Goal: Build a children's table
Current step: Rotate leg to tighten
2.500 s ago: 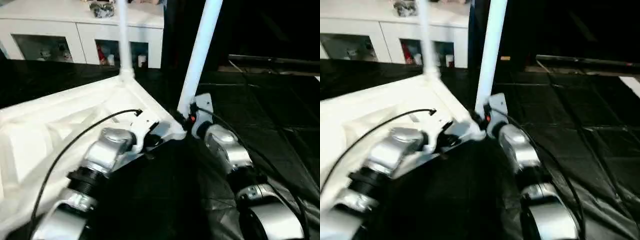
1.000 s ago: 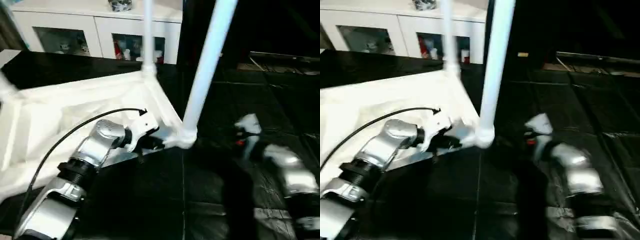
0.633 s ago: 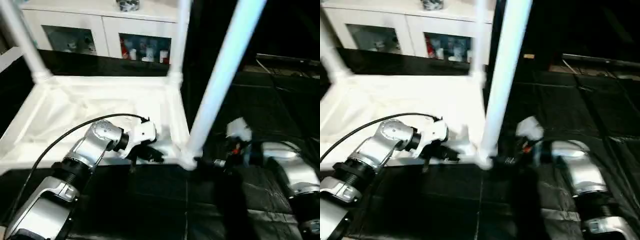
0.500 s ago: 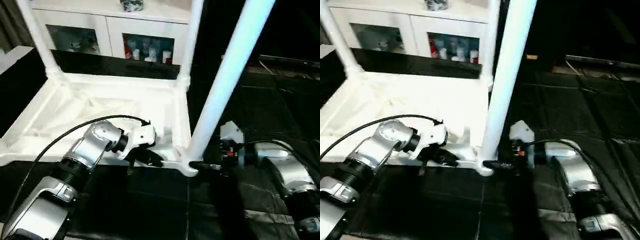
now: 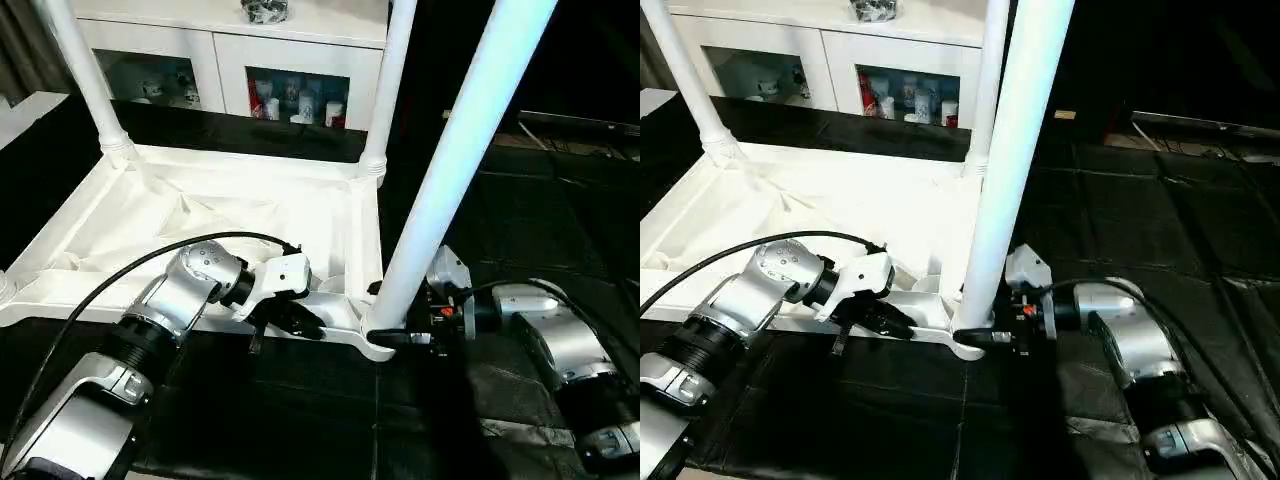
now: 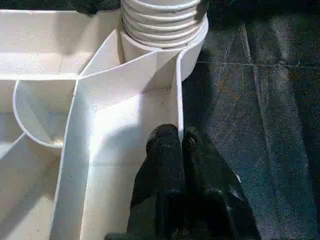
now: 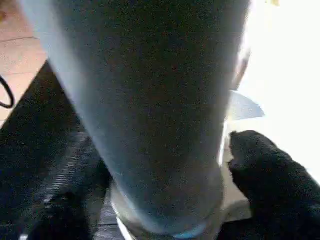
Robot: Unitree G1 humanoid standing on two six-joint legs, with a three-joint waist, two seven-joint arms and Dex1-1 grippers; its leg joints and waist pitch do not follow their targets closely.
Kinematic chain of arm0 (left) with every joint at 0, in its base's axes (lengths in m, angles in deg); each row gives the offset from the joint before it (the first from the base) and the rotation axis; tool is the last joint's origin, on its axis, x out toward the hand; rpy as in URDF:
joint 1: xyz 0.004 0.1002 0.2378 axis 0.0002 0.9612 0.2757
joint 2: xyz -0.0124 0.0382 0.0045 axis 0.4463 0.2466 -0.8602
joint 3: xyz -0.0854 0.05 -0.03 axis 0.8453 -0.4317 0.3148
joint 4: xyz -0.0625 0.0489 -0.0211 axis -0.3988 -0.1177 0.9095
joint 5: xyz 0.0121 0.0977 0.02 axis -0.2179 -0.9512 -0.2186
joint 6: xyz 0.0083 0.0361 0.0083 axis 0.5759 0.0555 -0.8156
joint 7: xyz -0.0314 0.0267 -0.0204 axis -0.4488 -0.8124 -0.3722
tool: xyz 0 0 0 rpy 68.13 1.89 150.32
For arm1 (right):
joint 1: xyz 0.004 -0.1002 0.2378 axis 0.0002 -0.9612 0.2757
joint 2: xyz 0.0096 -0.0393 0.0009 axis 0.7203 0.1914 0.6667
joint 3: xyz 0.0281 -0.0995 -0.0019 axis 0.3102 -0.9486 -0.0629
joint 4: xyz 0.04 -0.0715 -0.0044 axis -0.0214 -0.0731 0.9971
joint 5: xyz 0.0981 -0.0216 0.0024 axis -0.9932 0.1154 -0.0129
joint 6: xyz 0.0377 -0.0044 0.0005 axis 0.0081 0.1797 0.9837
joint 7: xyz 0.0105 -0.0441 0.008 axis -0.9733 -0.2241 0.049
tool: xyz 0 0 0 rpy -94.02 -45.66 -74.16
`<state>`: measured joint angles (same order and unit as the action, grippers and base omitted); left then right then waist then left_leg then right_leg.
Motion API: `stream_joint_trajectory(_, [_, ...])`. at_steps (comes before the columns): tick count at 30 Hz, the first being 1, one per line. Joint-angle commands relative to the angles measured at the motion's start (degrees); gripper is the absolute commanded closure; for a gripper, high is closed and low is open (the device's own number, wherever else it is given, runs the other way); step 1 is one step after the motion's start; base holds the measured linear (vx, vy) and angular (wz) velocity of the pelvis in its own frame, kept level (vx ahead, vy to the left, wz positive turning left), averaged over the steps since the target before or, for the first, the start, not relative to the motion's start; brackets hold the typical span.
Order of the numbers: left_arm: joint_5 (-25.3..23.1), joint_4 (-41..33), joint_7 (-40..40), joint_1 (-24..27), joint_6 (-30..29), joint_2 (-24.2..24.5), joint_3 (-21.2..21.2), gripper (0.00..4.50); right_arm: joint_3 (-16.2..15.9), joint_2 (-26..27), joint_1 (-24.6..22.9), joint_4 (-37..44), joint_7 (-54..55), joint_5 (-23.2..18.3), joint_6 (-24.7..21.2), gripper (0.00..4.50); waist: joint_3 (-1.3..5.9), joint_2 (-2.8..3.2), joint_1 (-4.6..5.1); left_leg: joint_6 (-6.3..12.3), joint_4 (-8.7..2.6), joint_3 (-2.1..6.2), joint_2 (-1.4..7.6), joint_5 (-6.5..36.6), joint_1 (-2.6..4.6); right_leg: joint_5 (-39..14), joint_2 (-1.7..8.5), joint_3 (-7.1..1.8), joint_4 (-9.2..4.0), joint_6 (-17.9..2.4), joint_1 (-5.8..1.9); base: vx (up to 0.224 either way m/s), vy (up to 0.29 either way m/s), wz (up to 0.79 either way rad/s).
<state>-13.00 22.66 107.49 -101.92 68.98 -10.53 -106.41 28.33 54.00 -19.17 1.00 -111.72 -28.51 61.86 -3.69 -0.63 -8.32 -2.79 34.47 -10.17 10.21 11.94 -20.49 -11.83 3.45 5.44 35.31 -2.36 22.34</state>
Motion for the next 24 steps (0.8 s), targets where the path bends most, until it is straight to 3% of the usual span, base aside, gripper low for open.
stream_joint_trajectory(1, [-0.6,-2.0,2.4,0.2,0.9,0.0,-1.9,4.5,0.0,-0.2,0.6,-0.4,-0.3,-0.3,-0.4,0.89,4.48,0.12,0.21,4.6,-3.58,1.22,4.09,2.1,0.34,-0.9,6.33,-3.86,-3.07,-13.7,-3.37,0.0,0.0,0.0])
stream_joint_trajectory(7, [-0.6,-1.6,2.6,0.1,0.8,-0.1,-1.7,4.5,-0.5,-0.3,0.5,-0.7,-1.4,-0.1,-1.4,1.61,4.53,0.26,0.19,4.64,-3.52,1.27,4.1,1.7,0.34,0.2,6.23,-3.81,-2.91,-13.9,-3.36,0.0,0.0,0.0])
stream_joint_trajectory(13, [-0.3,-1.2,2.3,0.0,0.6,-0.3,-1.3,4.5,-0.6,-0.2,0.4,-0.6,-1.3,-0.3,-1.9,1.76,4.62,0.3,0.16,4.49,-3.44,1.26,4.04,1.6,0.35,0.8,6.22,-3.8,-2.83,-14.1,-3.44,0.0,0.0,0.0])
stream_joint_trajectory(14, [0.0,-1.3,2.3,0.0,0.3,-0.3,-1.1,4.5,-0.6,-0.1,0.4,-0.5,-1.3,-0.3,-2.0,1.77,4.64,0.59,0.11,4.46,-3.42,1.31,4.06,1.6,0.37,0.9,6.22,-3.77,-2.79,-14.2,-3.39,0.0,0.0,0.0])
stream_joint_trajectory(17, [1.4,-1.9,2.1,0.3,-1.4,-1.1,-0.1,4.5,-0.2,0.2,0.0,-0.1,-0.5,-0.8,-3.8,1.78,4.69,0.57,0.16,4.45,-3.39,1.31,4.07,1.6,0.38,1.8,6.15,-3.78,-2.72,-14.5,-3.43,0.0,0.0,0.0])
stream_joint_trajectory(19, [4.0,-2.5,-1.3,0.1,-6.4,-3.5,2.6,4.5,0.3,1.3,-1.0,0.3,3.6,-0.5,-7.0,1.78,4.65,0.94,0.06,4.31,-3.34,1.37,4.01,1.4,0.28,2.4,6.22,-3.73,-2.65,-14.9,-3.52,0.0,0.0,0.0])
stream_joint_trajectory(20, [4.0,-2.5,-1.3,0.1,-6.4,-3.5,2.6,4.5,0.3,1.3,-1.0,0.3,3.6,-0.5,-7.0,1.78,4.69,0.75,0.28,4.27,-3.42,1.27,4.14,1.6,0.38,2.4,6.11,-3.81,-2.73,-14.9,-3.5,0.0,0.0,0.0])
stream_joint_trajectory(23, [3.4,-0.6,-10.1,-1.4,-8.6,-6.9,5.3,4.5,2.0,5.4,-1.1,-1.2,14.1,1.2,-8.5,1.78,4.35,0.82,0.59,2.56,-3.59,1.36,3.94,4.5,0.41,-3.0,6.27,-3.83,-3.48,-14.2,-3.34,0.0,0.0,0.0])
stream_joint_trajectory(24, [3.1,0.0,-14.2,-2.0,-10.1,-8.7,6.4,4.5,3.0,7.9,-0.6,-2.6,19.7,1.9,-9.5,1.78,4.11,0.84,0.93,0.92,-3.83,1.47,3.84,6.3,0.53,-7.7,6.42,-3.88,-4.03,-13.1,-3.35,0.0,0.0,0.0])
